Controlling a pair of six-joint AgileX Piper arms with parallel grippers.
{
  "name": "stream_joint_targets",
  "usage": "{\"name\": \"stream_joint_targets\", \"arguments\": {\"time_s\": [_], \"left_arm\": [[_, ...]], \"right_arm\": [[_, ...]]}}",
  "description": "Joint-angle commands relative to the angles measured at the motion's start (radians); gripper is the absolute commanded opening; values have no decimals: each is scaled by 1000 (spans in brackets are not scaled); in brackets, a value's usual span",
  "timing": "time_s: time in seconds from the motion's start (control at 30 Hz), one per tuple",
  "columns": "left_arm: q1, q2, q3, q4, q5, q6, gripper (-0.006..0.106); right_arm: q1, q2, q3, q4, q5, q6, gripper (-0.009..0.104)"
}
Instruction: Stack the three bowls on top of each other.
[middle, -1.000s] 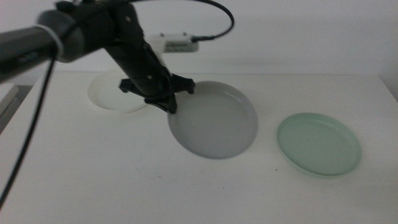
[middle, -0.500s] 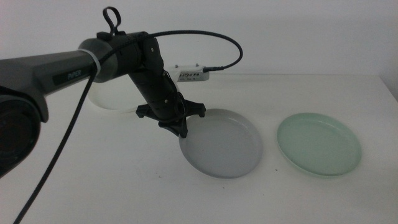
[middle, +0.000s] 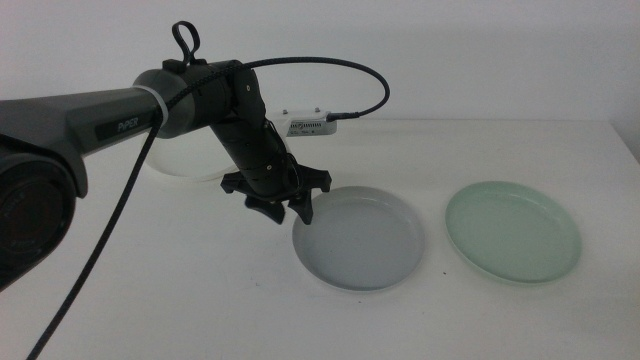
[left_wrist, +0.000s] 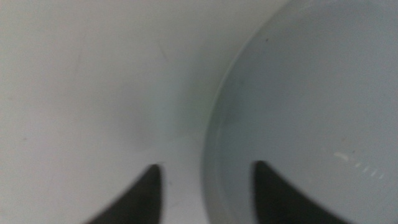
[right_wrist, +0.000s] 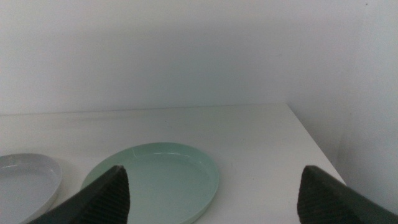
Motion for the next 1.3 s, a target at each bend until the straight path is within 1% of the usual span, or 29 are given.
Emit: {"name": "stream_joint_targets", "arguments": {"time_s": [0.0,0.1,0.13,0.27,0.47,0.57,0.67,0.83,0.97,1.17,1.27], "left_arm": [[-3,-17,-6,15,11,8,59],[10,-49,-10,22,45,40,87],[19,-65,-16,31,60,40,94],[54,-152,-35,55,113,44,94],[134,-309,-37,196,178,-16,94],[191,-352,-37,218,159,-26,94],[258,-352,-49,240,106,-26,94],[347,-228,-195,342,110,-34,94],[401,-95,-339,342,125,-26,94],[451,106,-537,262,148,26,94],[458,192,-590,254,138,28,94]], "right_arm": [[3,-5,3,-9,-7,-4,93],[3,-5,3,-9,-7,-4,93],[3,-5,3,-9,-7,-4,93],[3,-5,3,-9,-7,-4,93],[3,-5,3,-9,-7,-4,93],[3,-5,3,-9,-7,-4,93],[3,-5,3,-9,-7,-4,93],[3,-5,3,-9,-7,-4,93],[3,-5,3,-9,-7,-4,93],[3,-5,3,-9,-7,-4,93],[3,-5,3,-9,-7,-4,93]]}}
